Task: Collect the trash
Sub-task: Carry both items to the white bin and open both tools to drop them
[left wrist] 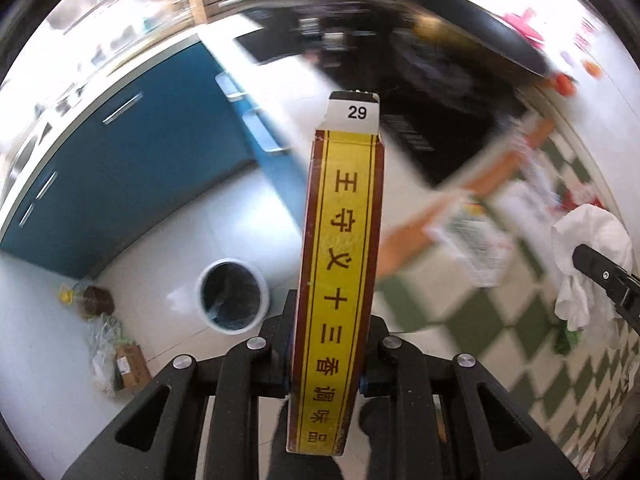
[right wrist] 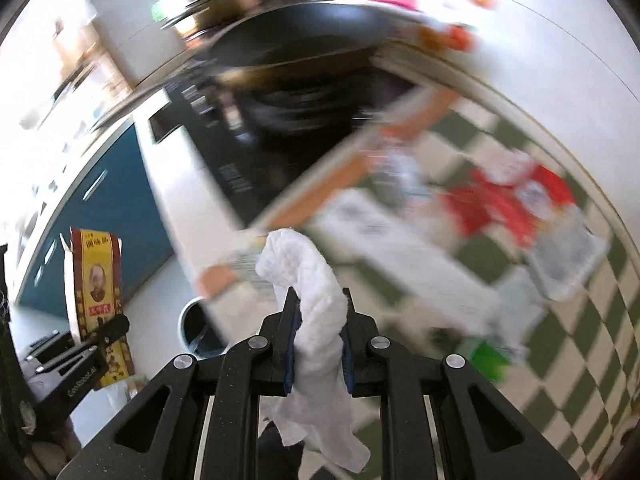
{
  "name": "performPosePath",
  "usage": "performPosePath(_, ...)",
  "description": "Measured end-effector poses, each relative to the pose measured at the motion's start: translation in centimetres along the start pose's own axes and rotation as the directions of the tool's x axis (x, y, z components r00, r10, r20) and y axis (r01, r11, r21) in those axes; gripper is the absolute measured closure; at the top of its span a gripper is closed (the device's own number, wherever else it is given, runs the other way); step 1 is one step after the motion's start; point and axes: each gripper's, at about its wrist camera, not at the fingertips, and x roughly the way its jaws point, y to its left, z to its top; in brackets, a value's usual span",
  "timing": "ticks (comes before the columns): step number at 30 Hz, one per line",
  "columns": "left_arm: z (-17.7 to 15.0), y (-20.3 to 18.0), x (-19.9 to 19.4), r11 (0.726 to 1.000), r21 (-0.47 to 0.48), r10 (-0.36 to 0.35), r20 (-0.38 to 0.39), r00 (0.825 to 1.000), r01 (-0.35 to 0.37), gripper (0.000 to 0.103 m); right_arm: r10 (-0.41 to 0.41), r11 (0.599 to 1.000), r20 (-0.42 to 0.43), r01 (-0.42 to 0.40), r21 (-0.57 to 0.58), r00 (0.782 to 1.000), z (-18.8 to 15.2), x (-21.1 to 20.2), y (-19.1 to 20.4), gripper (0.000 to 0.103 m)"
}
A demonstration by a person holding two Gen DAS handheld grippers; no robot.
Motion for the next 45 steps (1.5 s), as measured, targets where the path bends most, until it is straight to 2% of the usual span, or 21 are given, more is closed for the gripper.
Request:
performPosePath(4, -0.6, 9.4, 3.7, 0.994, -0.097, 0.043, -0.042, 0.998, -0.047, 0.084, 0.048, 0.992, -0.050, -0.053, -0.114, 0.998, -1.0, 5.9, 11.3, 0.085)
performPosePath(7, -2.0, 17.6, 8.7, 0.977, -0.200, 0.053, -0.115, 0.992, -0.075, 0.084, 0.073, 0.982, -0.112, -0.091, -0.163, 0.991, -2.5, 11.3, 17.7, 0.085)
performPosePath(12, -5.1, 27.6, 20.3, 0.928, -0.371, -0.053, -0.232, 0.971, -0.038, 0.084, 0.091, 0.969, -0.247, -0.143, -0.202, 0.965, -6.7, 24.6, 25.8, 0.085)
performPosePath(15, -7.5, 31.7, 29.4, 0.883, -0.469, -0.155, -0.299, 0.942, -0.003, 0.084, 0.130, 0.964, -0.362, -0.204, -0.172, 0.923, -10.0, 34.4, 28.3, 0.085)
performPosePath(18, -9.6, 34.2, 38.2, 0.838, -0.544, -0.272, -0.347, 0.898, 0.044, 0.084, 0.150, 0.966, -0.444, -0.226, -0.125, 0.883, -12.8, 43.8, 29.3, 0.085)
performPosePath(20, -10.8, 35.2, 43.5, 0.804, -0.590, -0.349, -0.359, 0.866, 0.080, 0.084, 0.153, 0.966, -0.471, -0.231, -0.113, 0.869, -14.5, 49.8, 30.0, 0.085)
performPosePath(22, -11.8, 36.0, 48.6, 0.766, -0.632, -0.425, -0.367, 0.827, 0.113, 0.084, 0.157, 0.965, -0.485, -0.239, -0.112, 0.861, -15.5, 53.6, 30.5, 0.085)
performPosePath(25, -12.8, 36.7, 53.7, 0.737, -0.662, -0.485, -0.373, 0.791, 0.139, 0.083, 0.175, 0.960, -0.515, -0.262, -0.102, 0.839, -17.0, 59.7, 31.5, 0.085)
performPosePath(27, -13.7, 36.9, 55.8, 0.728, -0.670, -0.503, -0.381, 0.775, 0.143, 0.081, 0.185, 0.955, -0.527, -0.279, -0.104, 0.830, -17.2, 62.4, 31.1, 0.084)
performPosePath(28, -13.9, 37.0, 56.5, 0.730, -0.669, -0.500, -0.387, 0.774, 0.137, 0.077, 0.187, 0.951, -0.535, -0.289, -0.112, 0.824, -17.6, 64.0, 31.7, 0.084)
performPosePath(29, -14.3, 37.5, 57.3, 0.735, -0.666, -0.492, -0.393, 0.777, 0.128, 0.057, 0.177, 0.950, -0.541, -0.286, -0.125, 0.822, -18.3, 65.0, 31.1, 0.084)
performPosePath(30, -14.4, 37.6, 57.7, 0.738, -0.664, -0.484, -0.394, 0.781, 0.123, 0.027, 0.172, 0.949, -0.544, -0.285, -0.131, 0.822, -18.6, 65.9, 31.9, 0.084)
performPosePath(31, -14.7, 38.1, 58.0, 0.738, -0.662, -0.480, -0.385, 0.788, 0.126, 0.015, 0.172, 0.947, -0.552, -0.291, -0.134, 0.816, -19.4, 66.6, 32.2, 0.082)
performPosePath(32, -14.9, 38.2, 57.9, 0.740, -0.661, -0.475, -0.379, 0.794, 0.127, 0.008, 0.163, 0.947, -0.568, -0.290, -0.139, 0.806, -19.9, 67.9, 32.6, 0.074)
performPosePath(33, -15.1, 38.5, 57.8, 0.748, -0.653, -0.460, -0.382, 0.802, 0.118, 0.008, 0.156, 0.948, -0.571, -0.285, -0.143, 0.806, -20.0, 68.4, 32.3, 0.059)
performPosePath(35, -15.0, 38.6, 56.9, 0.768, -0.634, -0.419, -0.388, 0.821, 0.093, 0.008, 0.154, 0.947, -0.570, -0.284, -0.147, 0.807, -20.4, 69.6, 32.3, 0.040)
performPosePath(36, -15.0, 38.8, 56.3, 0.780, -0.622, -0.387, -0.384, 0.838, 0.075, 0.008, 0.151, 0.948, -0.569, -0.281, -0.148, 0.808, -20.5, 69.5, 32.3, 0.031)
performPosePath(38, -14.8, 38.7, 55.3, 0.829, -0.559, -0.272, -0.393, 0.878, 0.007, 0.008, 0.139, 0.950, -0.558, -0.269, -0.158, 0.818, -20.5, 69.3, 32.2, 0.027)
performPosePath(40, -14.4, 39.2, 53.5, 0.874, -0.478, -0.104, -0.365, 0.925, -0.090, 0.008, 0.120, 0.951, -0.544, -0.254, -0.177, 0.830, -20.4, 68.0, 32.1, 0.023)
performPosePath(42, -14.2, 39.1, 52.3, 0.895, -0.418, -0.002, -0.348, 0.938, -0.153, 0.008, 0.087, 0.950, -0.520, -0.229, -0.215, 0.850, -20.3, 66.9, 32.1, 0.009)
performPosePath(45, -14.4, 39.2, 50.1, 0.902, -0.372, 0.092, -0.330, 0.940, -0.219, 0.008, -0.003, 0.934, -0.451, -0.159, -0.321, 0.892, -20.2, 64.8, 33.0, 0.000)
